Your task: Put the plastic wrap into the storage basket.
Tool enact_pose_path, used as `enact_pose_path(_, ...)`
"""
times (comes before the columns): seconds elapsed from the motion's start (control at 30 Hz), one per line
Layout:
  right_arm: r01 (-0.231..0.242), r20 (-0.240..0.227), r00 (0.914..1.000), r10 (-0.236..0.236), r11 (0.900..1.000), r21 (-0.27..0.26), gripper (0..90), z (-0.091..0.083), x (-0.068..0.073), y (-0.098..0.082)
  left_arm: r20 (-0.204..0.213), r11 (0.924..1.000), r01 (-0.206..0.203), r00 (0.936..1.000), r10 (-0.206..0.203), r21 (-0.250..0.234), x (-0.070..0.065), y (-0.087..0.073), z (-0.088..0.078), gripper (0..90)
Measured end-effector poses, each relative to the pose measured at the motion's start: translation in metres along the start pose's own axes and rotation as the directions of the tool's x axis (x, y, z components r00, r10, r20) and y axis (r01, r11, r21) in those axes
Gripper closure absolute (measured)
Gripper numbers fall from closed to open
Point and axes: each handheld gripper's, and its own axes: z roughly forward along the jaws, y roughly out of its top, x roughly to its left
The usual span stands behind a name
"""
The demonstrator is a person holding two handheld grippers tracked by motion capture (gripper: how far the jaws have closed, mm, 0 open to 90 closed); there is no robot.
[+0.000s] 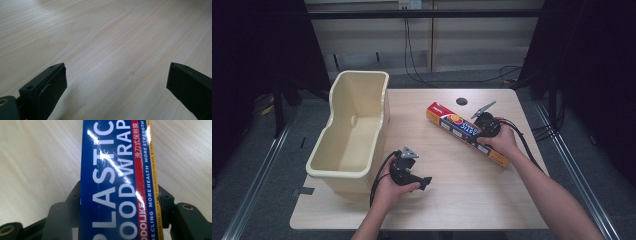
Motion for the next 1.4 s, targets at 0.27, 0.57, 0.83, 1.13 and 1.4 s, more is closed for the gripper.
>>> enact_pose_path(0.27, 0.065, -0.062, 0.9959, -0.067, 0.998, -0.024, 41.8, -0.027, 0.006, -0.010, 0.028, 0.9997, -0.001, 0.9996, 0.002, -0.024, -0.004, 0.007, -0.004, 2.3)
enact_pose_path(0.57, 0.170, -0.122, 0.9771, -0.175, 0.984, -0.044, 41.7, -0.046, 0.014, -0.016, 0.097, 0.9998, -0.011, 0.9952, 0.013, -0.018, -0.008, 0.021, -0.009, 0.5)
enact_pose_path(0.83, 0.267, -0.176, 0.9469, -0.269, 0.963, -0.038, 41.6, -0.051, 0.028, -0.023, 0.127, 0.9990, -0.017, 0.9916, 0.022, -0.042, -0.008, 0.037, -0.014, 0.0)
enact_pose_path(1.13, 0.333, -0.221, 0.9147, -0.338, 0.941, -0.062, 41.6, -0.059, 0.034, -0.025, 0.061, 0.9896, -0.143, 0.9877, 0.144, -0.017, -0.009, 0.075, -0.026, 0.0)
enact_pose_path(1.4, 0.393, -0.247, 0.8831, -0.399, 0.917, -0.074, 41.5, -0.065, 0.036, -0.024, 0.057, 0.9682, -0.250, 0.9667, 0.249, 0.007, -0.016, 0.111, -0.028, 0.7)
